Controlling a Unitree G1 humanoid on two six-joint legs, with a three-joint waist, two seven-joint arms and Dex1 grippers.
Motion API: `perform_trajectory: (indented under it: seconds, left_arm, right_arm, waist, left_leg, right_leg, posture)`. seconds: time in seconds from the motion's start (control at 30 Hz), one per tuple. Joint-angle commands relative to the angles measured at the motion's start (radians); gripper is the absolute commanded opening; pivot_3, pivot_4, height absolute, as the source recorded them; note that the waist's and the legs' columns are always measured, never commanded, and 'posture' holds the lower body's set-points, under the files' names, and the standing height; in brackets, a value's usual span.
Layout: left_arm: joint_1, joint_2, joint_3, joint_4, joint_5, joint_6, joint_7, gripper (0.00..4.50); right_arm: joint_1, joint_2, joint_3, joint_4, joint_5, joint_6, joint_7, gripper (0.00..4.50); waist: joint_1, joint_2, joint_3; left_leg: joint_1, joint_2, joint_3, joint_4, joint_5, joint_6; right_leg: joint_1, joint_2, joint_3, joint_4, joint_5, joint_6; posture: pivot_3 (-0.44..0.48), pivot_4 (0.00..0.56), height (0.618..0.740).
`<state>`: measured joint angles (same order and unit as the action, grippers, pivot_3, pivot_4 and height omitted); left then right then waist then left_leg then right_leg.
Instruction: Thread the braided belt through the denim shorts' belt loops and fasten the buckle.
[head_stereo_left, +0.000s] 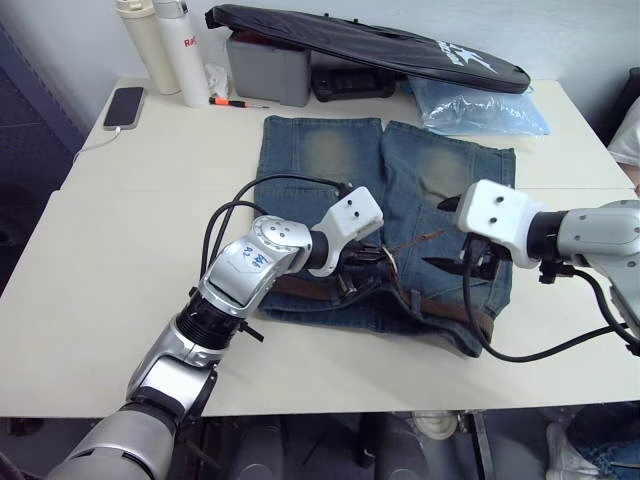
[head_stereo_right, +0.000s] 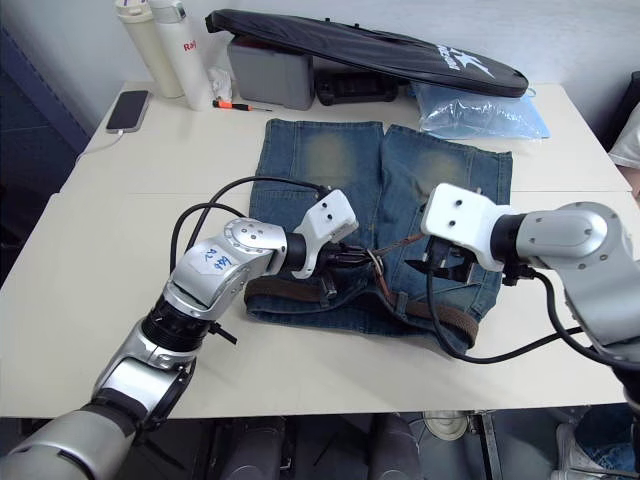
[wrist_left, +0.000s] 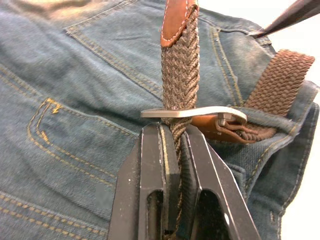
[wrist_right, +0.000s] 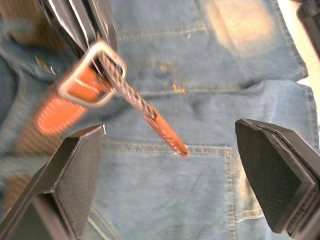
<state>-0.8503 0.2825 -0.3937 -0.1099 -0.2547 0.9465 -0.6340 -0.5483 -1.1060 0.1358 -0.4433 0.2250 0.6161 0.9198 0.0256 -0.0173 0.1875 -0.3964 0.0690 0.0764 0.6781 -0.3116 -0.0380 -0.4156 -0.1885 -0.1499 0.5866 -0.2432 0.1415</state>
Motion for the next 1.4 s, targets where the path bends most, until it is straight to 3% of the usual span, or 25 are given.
perform_trajectory:
  seconds: [0.03,0.13,0.37,0.4,0.47,0.57,0.6,0.63,0.7,0.8,0.93,1.1,1.4]
  left_arm:
    - [-0.026,-0.012,-0.005,-0.052,0.001,-0.026,-0.019,0.0]
    - [-0.025,-0.009,-0.004,-0.048,0.007,-0.035,-0.021,0.0]
    - [-0.025,-0.005,0.005,-0.049,0.007,-0.036,-0.036,0.0]
    - [-0.025,-0.004,0.017,-0.05,0.0,-0.036,-0.042,0.0]
    - [-0.026,0.0,0.046,-0.055,-0.027,-0.014,-0.056,0.88]
    - [-0.019,0.092,0.081,-0.069,-0.046,-0.007,-0.127,1.87]
    - [-0.016,0.122,0.086,-0.069,-0.048,-0.01,-0.146,2.45]
    - [-0.012,0.15,0.092,-0.065,-0.051,-0.014,-0.163,2.69]
    - [-0.003,0.197,0.104,-0.058,-0.057,-0.018,-0.19,3.67]
    - [-0.001,0.23,0.119,-0.045,-0.06,-0.026,-0.209,4.45]
    - [-0.026,0.194,0.151,-0.01,-0.057,-0.053,-0.18,4.45]
    - [-0.095,0.037,0.241,0.037,-0.095,-0.037,-0.076,4.45]
    - [-0.122,-0.06,0.123,0.055,0.008,-0.051,0.026,4.45]
  right_arm:
    - [-0.013,0.005,0.013,0.031,-0.072,-0.101,0.015,4.18]
    - [-0.01,0.015,0.017,0.049,-0.088,-0.129,0.025,3.13]
    - [0.009,0.031,0.003,0.065,-0.114,-0.169,0.034,0.18]
    - [0.012,0.032,0.0,0.066,-0.116,-0.174,0.036,0.08]
    - [0.017,0.032,-0.003,0.073,-0.126,-0.187,0.038,0.0]
    - [0.021,0.008,-0.026,0.116,-0.166,-0.278,0.035,0.0]
    - [0.021,-0.001,-0.033,0.131,-0.179,-0.314,0.037,0.0]
    - [0.016,-0.012,-0.039,0.155,-0.203,-0.371,0.034,0.0]
    - [0.007,-0.042,-0.056,0.2,-0.235,-0.473,0.045,0.0]
    - [-0.054,-0.082,-0.076,0.27,-0.267,-0.614,0.068,0.0]
    - [-0.138,-0.102,-0.068,0.337,-0.288,-0.688,0.114,0.0]
    - [-0.176,-0.046,-0.044,0.313,-0.269,-0.64,0.15,0.0]
    - [-0.172,0.005,-0.049,0.264,-0.278,-0.536,0.168,0.0]
  waist:
    - [0.0,0.0,0.0]
    - [0.001,0.0,0.0]
    - [0.001,0.0,0.0]
    - [0.0,0.0,0.0]
    - [0.0,0.0,0.0]
    - [0.0,0.0,0.0]
    - [-0.001,0.0,0.0]
    - [-0.001,0.0,0.0]
    - [-0.002,0.0,0.0]
    - [-0.001,0.0,0.0]
    - [0.0,0.0,0.0]
    - [-0.001,0.0,0.0]
    - [0.0,0.0,0.0]
  left_leg:
    - [0.0,0.0,0.0,0.0,0.0,0.0]
    - [0.0,0.0,0.0,0.0,0.0,0.0]
    - [0.0,0.0,0.0,0.001,0.0,0.0]
    - [0.0,0.0,0.0,0.001,0.0,0.0]
    - [0.0,0.0,0.0,0.001,0.0,0.0]
    - [0.0,0.0,0.0,0.001,0.0,0.0]
    - [0.0,0.0,0.0,0.001,0.0,0.0]
    - [0.0,0.0,0.0,0.001,0.0,0.0]
    - [0.0,0.0,0.0,0.001,0.0,0.0]
    - [0.0,0.0,0.0,0.001,0.0,0.0]
    - [0.0,0.0,0.0,0.002,0.0,0.0]
    - [-0.001,0.0,0.0,0.003,0.0,0.0]
    - [-0.001,0.0,0.0,0.003,0.0,0.0]
  right_leg:
    - [0.0,0.0,0.0,0.0,0.0,0.0]
    - [0.0,0.0,0.0,0.0,0.0,0.0]
    - [0.0,0.0,0.0,0.0,0.0,0.0]
    - [0.0,0.0,0.0,0.0,0.0,0.0]
    - [0.0,0.0,0.0,0.0,0.0,0.0]
    - [0.0,0.0,0.0,0.0,0.0,0.0]
    - [0.0,0.0,0.0,0.0,0.0,0.0]
    - [0.0,0.0,0.0,0.001,0.0,0.0]
    - [0.0,0.0,0.0,0.001,0.0,0.0]
    - [0.0,0.0,0.0,0.0,0.0,0.0]
    - [0.0,0.0,0.0,0.0,0.0,0.0]
    - [0.0,0.0,0.0,0.0,0.001,0.001]
    - [0.0,0.0,0.0,0.001,0.001,0.001]
  posture:
    - [0.0,0.15,0.74]
    - [0.0,0.15,0.74]
    - [0.0,0.15,0.74]
    - [0.0,0.15,0.74]
    - [0.0,0.15,0.74]
    - [0.0,0.15,0.74]
    - [0.0,0.15,0.74]
    - [0.0,0.15,0.74]
    - [0.0,0.15,0.74]
    - [0.0,0.15,0.74]
    - [0.0,0.15,0.74]
    - [0.0,0.15,0.74]
    - [0.0,0.15,0.74]
